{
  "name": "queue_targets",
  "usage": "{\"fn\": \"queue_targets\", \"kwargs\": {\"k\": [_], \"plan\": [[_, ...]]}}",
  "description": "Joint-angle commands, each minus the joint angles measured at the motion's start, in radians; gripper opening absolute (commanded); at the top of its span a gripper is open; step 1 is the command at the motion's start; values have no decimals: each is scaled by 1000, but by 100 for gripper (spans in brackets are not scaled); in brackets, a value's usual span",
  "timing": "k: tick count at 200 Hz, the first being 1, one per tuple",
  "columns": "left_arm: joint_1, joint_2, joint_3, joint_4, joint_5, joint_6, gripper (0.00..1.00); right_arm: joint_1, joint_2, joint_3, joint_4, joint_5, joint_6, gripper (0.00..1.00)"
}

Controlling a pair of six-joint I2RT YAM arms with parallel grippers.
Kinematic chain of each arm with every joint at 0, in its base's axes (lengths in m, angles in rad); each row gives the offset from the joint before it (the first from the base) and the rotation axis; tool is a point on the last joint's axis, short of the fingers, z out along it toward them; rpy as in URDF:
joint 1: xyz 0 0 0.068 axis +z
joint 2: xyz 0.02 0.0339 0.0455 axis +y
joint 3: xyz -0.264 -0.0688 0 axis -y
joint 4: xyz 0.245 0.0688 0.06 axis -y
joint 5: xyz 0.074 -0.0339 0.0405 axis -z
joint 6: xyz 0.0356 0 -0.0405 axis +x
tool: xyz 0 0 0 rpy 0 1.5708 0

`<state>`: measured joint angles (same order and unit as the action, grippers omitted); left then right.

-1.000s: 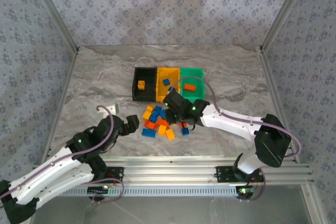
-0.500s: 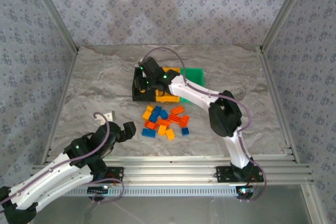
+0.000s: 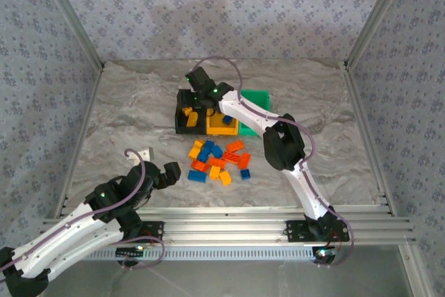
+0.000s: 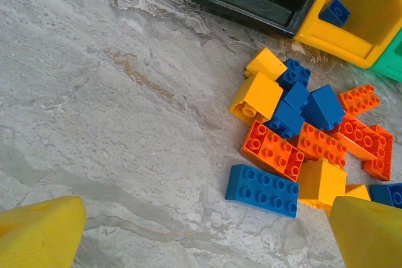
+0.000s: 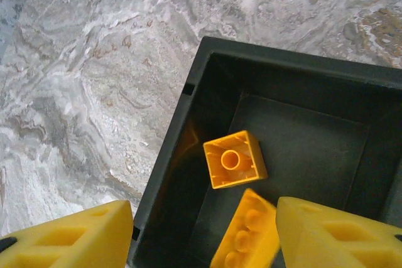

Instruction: Sort the legos into containers by color

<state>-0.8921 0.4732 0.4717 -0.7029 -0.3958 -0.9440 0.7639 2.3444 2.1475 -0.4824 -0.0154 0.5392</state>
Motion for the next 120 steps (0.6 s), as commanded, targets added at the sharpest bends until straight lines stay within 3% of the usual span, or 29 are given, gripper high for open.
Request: {"fn": "queue_targets", "kwargs": {"k": [1, 65, 120], "plan": [[2, 16, 5, 18, 16, 19, 99, 1, -83, -27, 21, 11, -2, 67], [4, 195, 47, 173, 94, 95, 99, 9, -498, -522, 185, 49, 28, 70], [-2, 559, 123, 323, 268, 214, 99, 6, -813, -985, 217, 83, 82, 71]]}}
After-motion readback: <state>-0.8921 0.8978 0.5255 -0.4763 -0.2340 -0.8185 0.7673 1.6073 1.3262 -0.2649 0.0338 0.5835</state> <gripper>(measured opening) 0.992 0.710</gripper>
